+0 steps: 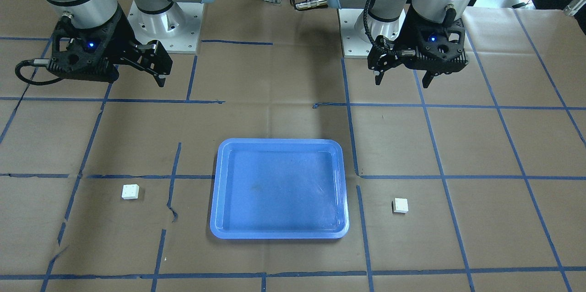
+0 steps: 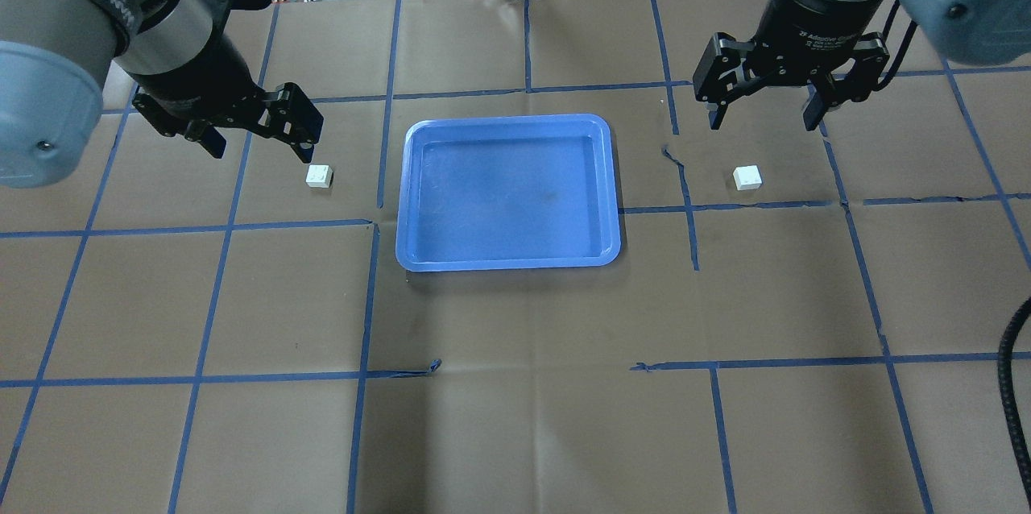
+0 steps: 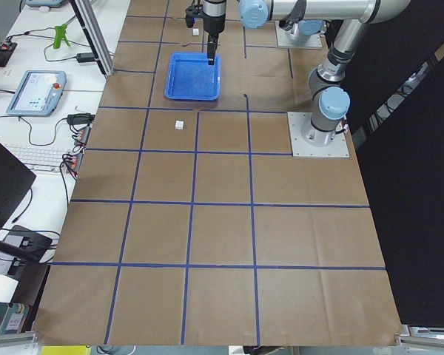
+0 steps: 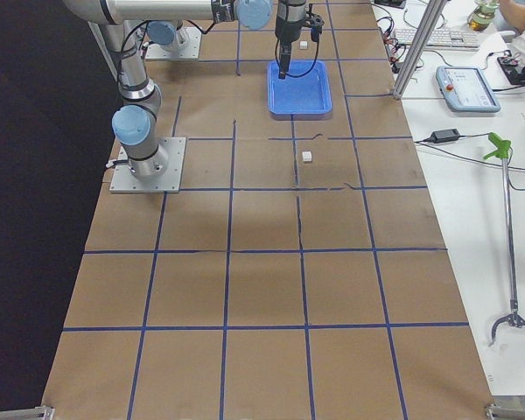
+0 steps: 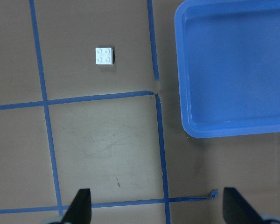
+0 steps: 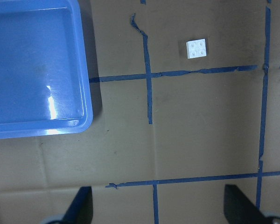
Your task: Assemble white blocks and place on blue tray
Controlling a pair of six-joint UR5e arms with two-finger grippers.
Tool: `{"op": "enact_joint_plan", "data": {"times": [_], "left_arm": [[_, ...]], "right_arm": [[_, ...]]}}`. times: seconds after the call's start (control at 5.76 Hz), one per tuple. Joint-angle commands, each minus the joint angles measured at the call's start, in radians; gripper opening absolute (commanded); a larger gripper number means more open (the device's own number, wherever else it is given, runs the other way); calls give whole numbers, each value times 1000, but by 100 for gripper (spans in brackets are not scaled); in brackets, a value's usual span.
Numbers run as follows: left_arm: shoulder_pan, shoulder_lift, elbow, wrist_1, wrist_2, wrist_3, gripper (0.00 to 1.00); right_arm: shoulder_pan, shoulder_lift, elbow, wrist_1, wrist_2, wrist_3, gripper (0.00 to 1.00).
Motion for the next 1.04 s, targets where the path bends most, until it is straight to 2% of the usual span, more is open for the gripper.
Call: {"op": "enact_joint_plan", "data": {"times": [0.0,0.17,0.35,0.69,0.87], "left_arm": [[18,-12,0,5,-2,9,99],[47,-32,5,17,-1,23,99],[87,-109,25,95,0,35,99],[118,-327,80,250,1,38,99],[119,-418,54,403,0,49,99]], "right_arm": [[-1,0,0,0,0,0,100],[-1,0,-3,-11,3,-9,100],[0,0,-2,-4,6,-5,100],[1,-2,-12,-4,9,-32,100],[1,0,-9,-11,12,-184,100]]}}
